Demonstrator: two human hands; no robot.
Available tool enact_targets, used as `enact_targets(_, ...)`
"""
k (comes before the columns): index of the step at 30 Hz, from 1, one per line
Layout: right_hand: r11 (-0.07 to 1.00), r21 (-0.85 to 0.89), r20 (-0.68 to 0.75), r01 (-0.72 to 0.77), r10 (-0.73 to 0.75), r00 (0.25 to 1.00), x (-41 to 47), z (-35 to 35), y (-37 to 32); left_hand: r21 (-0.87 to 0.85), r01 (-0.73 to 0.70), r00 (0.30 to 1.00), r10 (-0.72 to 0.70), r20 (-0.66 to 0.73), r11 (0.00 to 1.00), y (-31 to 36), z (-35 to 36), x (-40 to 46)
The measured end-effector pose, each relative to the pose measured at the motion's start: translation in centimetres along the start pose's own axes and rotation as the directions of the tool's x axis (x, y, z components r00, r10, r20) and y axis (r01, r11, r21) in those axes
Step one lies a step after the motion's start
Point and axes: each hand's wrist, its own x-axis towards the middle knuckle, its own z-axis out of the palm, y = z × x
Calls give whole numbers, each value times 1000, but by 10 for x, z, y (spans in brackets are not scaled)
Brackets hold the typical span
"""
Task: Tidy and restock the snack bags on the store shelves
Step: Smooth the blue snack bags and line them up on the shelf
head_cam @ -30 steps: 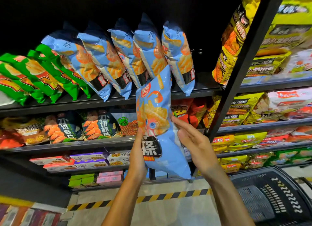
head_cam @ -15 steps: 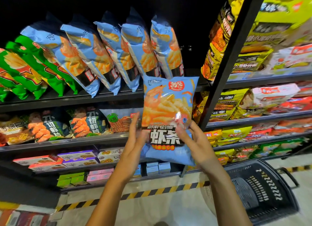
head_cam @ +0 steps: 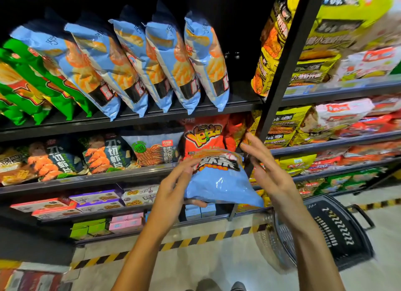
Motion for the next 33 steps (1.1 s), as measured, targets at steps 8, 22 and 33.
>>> enact_targets(8, 983, -149, -79, 107, -119, 990, -5, 13, 3, -103, 156, 987, -151, 54, 982, 16, 1, 0)
enact_targets(22, 1000, 1, -294, 17, -16, 956, 2, 18, 9, 203, -269, 963, 265, 48, 942, 16, -18, -4)
enact_targets(33, 995, 85, -318, -50, 75, 945, 9, 32, 17, -22, -226, 948, 215, -237, 974, 8, 3, 2)
